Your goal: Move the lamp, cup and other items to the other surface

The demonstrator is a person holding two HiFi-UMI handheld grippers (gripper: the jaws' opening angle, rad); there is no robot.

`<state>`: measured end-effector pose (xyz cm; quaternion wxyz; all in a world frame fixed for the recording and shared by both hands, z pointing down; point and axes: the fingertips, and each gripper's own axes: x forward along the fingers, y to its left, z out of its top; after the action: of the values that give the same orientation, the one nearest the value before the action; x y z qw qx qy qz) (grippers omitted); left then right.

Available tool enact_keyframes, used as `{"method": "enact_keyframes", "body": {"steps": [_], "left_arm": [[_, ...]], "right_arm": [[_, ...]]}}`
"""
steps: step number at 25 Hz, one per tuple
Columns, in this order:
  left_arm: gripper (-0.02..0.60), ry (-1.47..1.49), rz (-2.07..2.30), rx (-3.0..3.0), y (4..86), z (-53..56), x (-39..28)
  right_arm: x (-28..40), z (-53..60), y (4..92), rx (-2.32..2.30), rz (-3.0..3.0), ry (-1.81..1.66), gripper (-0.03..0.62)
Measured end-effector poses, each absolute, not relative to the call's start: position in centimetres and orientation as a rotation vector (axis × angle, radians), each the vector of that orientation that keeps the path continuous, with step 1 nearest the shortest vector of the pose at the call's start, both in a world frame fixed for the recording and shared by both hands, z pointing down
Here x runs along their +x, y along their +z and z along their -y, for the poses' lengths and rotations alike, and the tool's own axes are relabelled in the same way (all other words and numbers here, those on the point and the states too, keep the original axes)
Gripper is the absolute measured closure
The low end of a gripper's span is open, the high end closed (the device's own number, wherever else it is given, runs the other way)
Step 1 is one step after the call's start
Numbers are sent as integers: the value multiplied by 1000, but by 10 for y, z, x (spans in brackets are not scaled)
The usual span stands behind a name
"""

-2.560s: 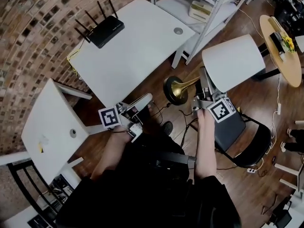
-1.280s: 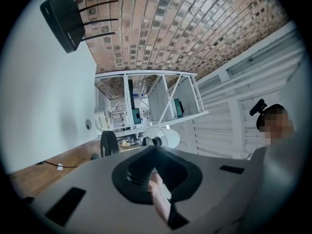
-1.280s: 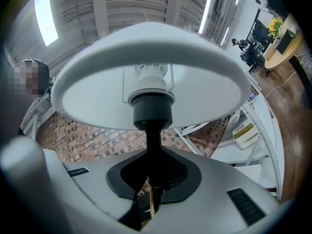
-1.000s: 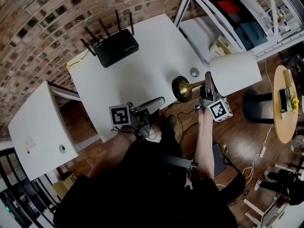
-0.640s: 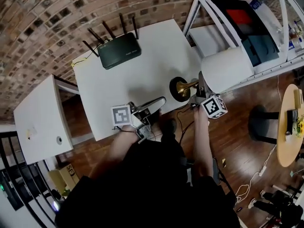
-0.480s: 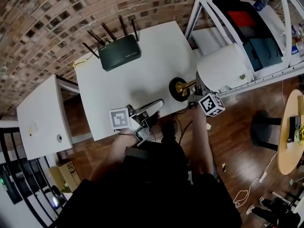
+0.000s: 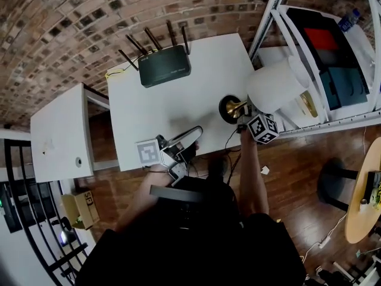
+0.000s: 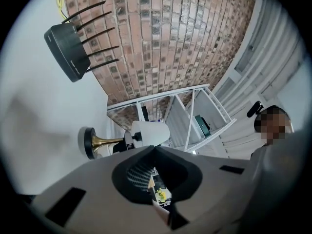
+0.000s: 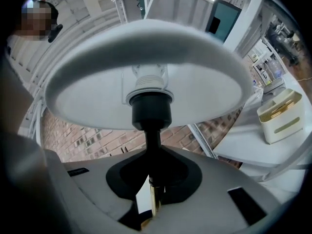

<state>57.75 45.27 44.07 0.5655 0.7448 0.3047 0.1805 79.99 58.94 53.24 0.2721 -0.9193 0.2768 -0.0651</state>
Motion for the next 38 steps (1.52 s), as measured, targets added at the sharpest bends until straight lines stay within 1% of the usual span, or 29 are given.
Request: {"method": "enact_keyframes", "body": {"steps": [9, 13, 19, 21, 24, 28, 30, 34, 36, 37, 38], "left_arm": [[580, 439, -754, 1715, 443, -445, 576], [580, 433, -780, 1697, 442, -438, 569], [580, 420, -807, 1688, 437, -419, 554], [580, 419, -807, 1682, 436, -412, 550], [580, 427, -818, 1678, 435, -406, 545], [580, 447, -854, 1666, 435, -405, 537], [580, 451, -872, 1655, 433, -404, 534], [580, 471, -918, 1620, 432, -401, 525], [580, 481, -943, 1603, 431, -397, 520], [580, 482, -956, 1595, 430, -395, 517], [580, 484, -971, 1587, 428, -394, 514]], "right_arm": [[775, -553, 532, -2494, -789, -192, 496], [763, -535, 534, -2497, -816, -214, 474], [739, -508, 545, -2594, -857, -245, 459], [733, -504, 550, -2609, -848, -259, 442], [722, -507, 563, -2615, -809, -318, 397], [701, -520, 566, -2620, -757, -322, 393], [690, -524, 564, -2603, -740, -329, 396], [663, -531, 552, -2499, -693, -368, 429], [647, -534, 542, -2428, -655, -376, 458], [639, -533, 536, -2392, -641, -377, 501], [631, -533, 530, -2356, -633, -371, 527]]}}
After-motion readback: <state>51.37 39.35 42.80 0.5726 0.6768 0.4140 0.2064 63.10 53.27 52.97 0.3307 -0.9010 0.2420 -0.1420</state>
